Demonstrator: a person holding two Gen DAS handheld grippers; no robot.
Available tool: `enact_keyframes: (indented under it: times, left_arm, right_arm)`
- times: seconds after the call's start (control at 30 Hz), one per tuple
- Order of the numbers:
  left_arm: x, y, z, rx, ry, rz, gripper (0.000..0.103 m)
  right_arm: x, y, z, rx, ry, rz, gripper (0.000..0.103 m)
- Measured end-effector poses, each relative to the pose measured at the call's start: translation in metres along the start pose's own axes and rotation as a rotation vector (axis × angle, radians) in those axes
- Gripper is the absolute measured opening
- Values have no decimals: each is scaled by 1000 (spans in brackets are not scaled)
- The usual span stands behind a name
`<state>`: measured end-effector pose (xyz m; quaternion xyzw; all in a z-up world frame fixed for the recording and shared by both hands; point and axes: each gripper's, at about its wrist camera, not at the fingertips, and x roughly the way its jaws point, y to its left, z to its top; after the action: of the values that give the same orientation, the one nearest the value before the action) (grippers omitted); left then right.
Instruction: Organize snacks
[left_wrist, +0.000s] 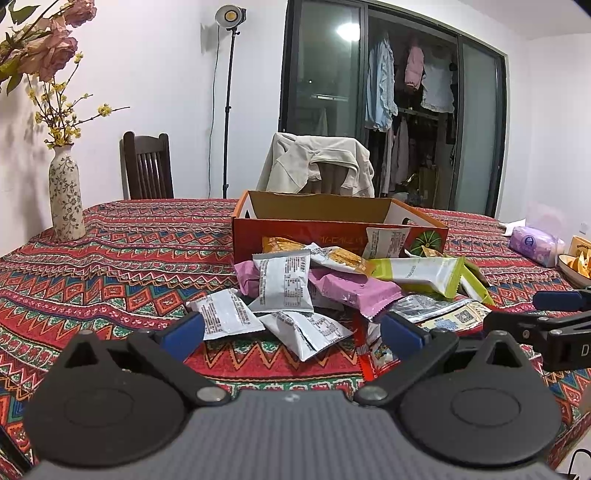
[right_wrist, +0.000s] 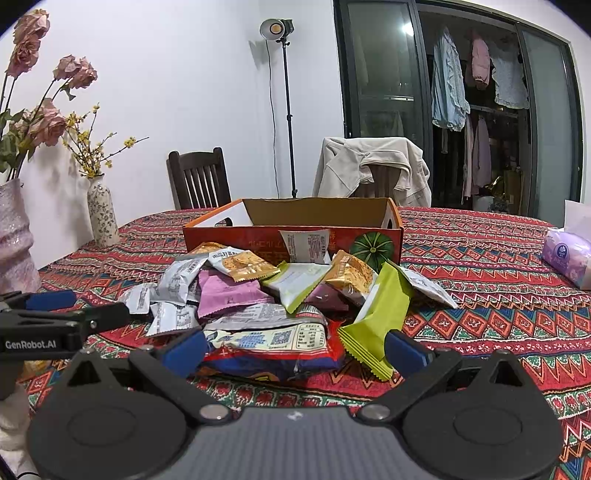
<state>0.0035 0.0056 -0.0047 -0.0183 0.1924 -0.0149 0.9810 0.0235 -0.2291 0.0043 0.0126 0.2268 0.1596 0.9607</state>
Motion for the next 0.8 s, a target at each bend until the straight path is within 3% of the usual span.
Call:
enact_keyframes:
  times: [0.8]
  left_arm:
    - [0,7,-1,-26,-1,11,103]
  right_arm:
    - [8,4,1,0,11,51,103]
